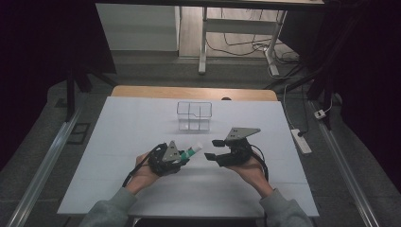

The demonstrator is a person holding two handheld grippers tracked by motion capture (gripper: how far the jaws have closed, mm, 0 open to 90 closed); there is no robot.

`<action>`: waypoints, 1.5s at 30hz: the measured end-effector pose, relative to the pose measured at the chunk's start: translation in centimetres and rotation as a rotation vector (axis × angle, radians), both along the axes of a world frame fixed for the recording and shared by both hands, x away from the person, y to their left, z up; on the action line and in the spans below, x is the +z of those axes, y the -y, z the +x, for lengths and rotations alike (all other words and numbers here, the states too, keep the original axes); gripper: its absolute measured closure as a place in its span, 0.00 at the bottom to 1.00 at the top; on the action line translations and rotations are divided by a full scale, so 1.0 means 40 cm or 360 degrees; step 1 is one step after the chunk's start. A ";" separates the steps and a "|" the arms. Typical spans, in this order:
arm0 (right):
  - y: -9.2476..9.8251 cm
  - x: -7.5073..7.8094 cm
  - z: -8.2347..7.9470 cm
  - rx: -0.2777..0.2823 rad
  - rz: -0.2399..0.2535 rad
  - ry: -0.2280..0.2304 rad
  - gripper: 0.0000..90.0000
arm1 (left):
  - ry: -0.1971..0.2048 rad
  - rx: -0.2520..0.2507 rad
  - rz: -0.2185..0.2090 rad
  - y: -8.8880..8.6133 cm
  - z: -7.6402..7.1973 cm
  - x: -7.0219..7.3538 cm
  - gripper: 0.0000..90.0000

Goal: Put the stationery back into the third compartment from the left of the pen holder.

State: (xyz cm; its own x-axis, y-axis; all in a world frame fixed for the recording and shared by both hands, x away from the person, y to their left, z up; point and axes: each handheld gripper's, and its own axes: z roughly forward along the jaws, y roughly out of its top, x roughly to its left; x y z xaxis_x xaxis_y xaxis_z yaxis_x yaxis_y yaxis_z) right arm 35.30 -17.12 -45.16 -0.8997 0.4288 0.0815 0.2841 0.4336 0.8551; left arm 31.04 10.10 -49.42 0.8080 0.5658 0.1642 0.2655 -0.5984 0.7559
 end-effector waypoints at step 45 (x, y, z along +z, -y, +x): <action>-0.063 -0.052 -0.009 -0.0034 0.0220 -0.0046 0.40 | 0.0021 -0.0051 -0.0094 0.048 -0.020 -0.012 0.72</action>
